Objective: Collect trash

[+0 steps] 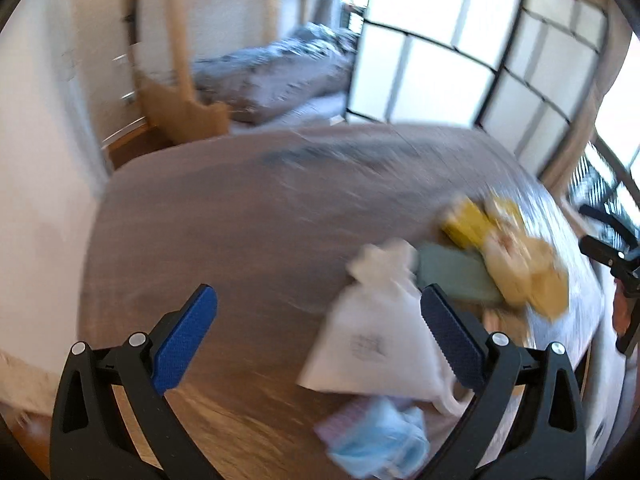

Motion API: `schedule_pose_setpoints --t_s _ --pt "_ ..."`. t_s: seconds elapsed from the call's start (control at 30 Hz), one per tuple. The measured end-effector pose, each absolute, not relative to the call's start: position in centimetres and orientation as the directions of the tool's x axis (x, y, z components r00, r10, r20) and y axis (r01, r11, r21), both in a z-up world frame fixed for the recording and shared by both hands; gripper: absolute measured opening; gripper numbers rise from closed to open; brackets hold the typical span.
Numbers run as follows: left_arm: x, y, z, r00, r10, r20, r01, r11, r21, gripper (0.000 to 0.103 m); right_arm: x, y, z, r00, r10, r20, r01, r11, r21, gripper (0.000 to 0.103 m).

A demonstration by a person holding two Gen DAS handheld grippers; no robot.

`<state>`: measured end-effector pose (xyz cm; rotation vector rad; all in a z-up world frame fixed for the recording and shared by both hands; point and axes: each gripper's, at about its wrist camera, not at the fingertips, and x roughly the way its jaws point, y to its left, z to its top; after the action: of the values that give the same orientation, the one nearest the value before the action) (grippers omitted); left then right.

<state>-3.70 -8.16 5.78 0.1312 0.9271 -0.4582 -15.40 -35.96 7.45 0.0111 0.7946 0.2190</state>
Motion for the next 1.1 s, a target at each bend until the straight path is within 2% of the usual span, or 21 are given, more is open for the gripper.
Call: schedule_pose_setpoints --t_s 0.2,0.33,0.47,0.5,0.53,0.6,0.67,0.7,0.77,0.87,1.0,1.1 --pt "-3.6 -10.1 3.4 0.389 -0.368 -0.844 0.491 0.859 -0.148 0.102 -15.3 -32.8 5.1 0.625 0.225 -0.748 -0.236 0.967 0.093 0.099" --pt "-3.0 -10.0 2.5 0.349 -0.412 -0.842 0.479 0.851 -0.218 0.102 -14.6 -31.8 3.3 0.593 0.200 -0.780 -0.224 0.971 0.079 0.099" --pt "-3.0 -10.5 2.4 0.340 -0.427 -0.838 0.486 0.843 -0.232 0.102 -14.2 -32.4 2.1 0.553 0.255 -0.793 -0.215 0.963 0.159 0.099" --pt "-2.9 -10.8 2.4 0.335 -0.428 -0.839 0.493 0.839 -0.231 0.102 -14.2 -32.4 1.9 0.549 0.268 -0.792 -0.215 0.961 0.176 0.098" --pt "-2.6 -11.0 2.1 0.332 -0.427 -0.841 0.498 0.837 -0.228 0.102 -14.3 -32.5 1.8 0.547 0.282 -0.788 -0.216 0.957 0.193 0.091" --pt "-2.6 -11.3 2.4 0.334 -0.427 -0.840 0.510 0.832 -0.220 0.094 -14.3 -32.5 1.7 0.542 0.305 -0.783 -0.222 0.951 0.217 0.081" --pt "-2.3 -11.4 2.6 0.330 -0.422 -0.844 0.515 0.830 -0.214 0.075 -14.7 -32.5 2.1 0.557 0.313 -0.769 -0.226 0.949 0.222 0.078" --pt "-2.2 -11.4 2.5 0.327 -0.420 -0.846 0.515 0.830 -0.213 0.071 -14.9 -32.4 2.2 0.564 0.313 -0.764 -0.230 0.948 0.218 0.075" --pt "-2.2 -11.3 2.7 0.335 -0.419 -0.844 0.512 0.833 -0.210 0.056 -15.3 -32.4 3.0 0.584 0.302 -0.754 -0.236 0.951 0.199 0.071" --pt "-2.1 -11.2 3.0 0.341 -0.423 -0.839 0.498 0.839 -0.221 0.054 -15.1 -32.2 4.0 0.602 0.302 -0.739 -0.246 0.951 0.189 0.069" --pt "-2.3 -11.5 3.2 0.362 -0.380 -0.851 0.497 0.851 -0.169 0.054 -15.0 -32.1 4.3 0.613 0.280 -0.738 -0.237 0.957 0.167 0.068" --pt "-2.9 -11.4 4.1 0.420 -0.362 -0.832 0.482 0.866 -0.133 0.049 -15.2 -32.4 4.5 0.616 0.297 -0.730 -0.238 0.953 0.187 0.065"
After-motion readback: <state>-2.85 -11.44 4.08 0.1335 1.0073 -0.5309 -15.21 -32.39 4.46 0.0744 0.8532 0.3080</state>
